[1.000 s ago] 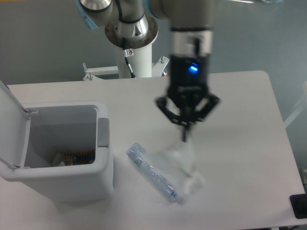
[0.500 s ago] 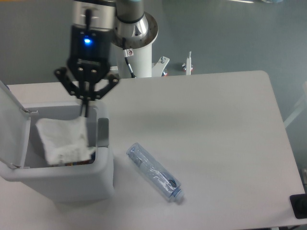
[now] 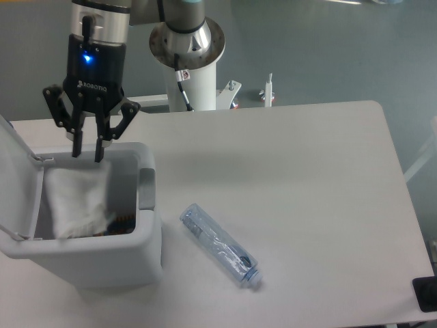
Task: Place the trash in the trash can
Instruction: 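Move the open gripper back toward the water bottle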
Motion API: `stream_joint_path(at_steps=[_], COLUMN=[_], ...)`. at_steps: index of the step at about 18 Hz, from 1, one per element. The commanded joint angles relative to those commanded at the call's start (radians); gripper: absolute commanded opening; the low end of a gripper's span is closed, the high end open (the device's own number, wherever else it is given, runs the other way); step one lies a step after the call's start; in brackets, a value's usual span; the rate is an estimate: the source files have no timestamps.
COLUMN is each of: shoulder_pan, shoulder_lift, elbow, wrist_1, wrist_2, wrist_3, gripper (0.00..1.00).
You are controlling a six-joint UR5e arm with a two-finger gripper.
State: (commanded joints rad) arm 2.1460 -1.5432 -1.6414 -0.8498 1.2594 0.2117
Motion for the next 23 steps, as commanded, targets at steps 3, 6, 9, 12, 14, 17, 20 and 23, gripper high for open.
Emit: stream_joint_path(at_steps=[3, 6, 9, 12, 14, 17, 20, 23], shoulder_pan=[0.015, 0.136, 0.23, 0.301, 0.314, 0.354, 0.365, 0.368], shoulder_lift=[0.002, -0.018, -0.081, -0.191, -0.253, -0.311, -0.357, -0.422], elbow=[0.011, 0.041, 0.087, 0.161, 0.216, 0.236, 0.235, 0.233], wrist_1=[0.0, 0.002, 0.002, 0.002, 0.002, 0.002, 0.002, 0.002], wrist_2=[-0.003, -0.011, -0.014, -0.011, -0.003, -0.002, -0.002, 0.002], wrist_3=[-0.011, -0.011, -0.023, -0.057, -0.08, -0.081, -0.084, -0.087], gripper=[1.0, 1.0, 1.0, 1.0, 1.0, 1.0, 1.0, 1.0])
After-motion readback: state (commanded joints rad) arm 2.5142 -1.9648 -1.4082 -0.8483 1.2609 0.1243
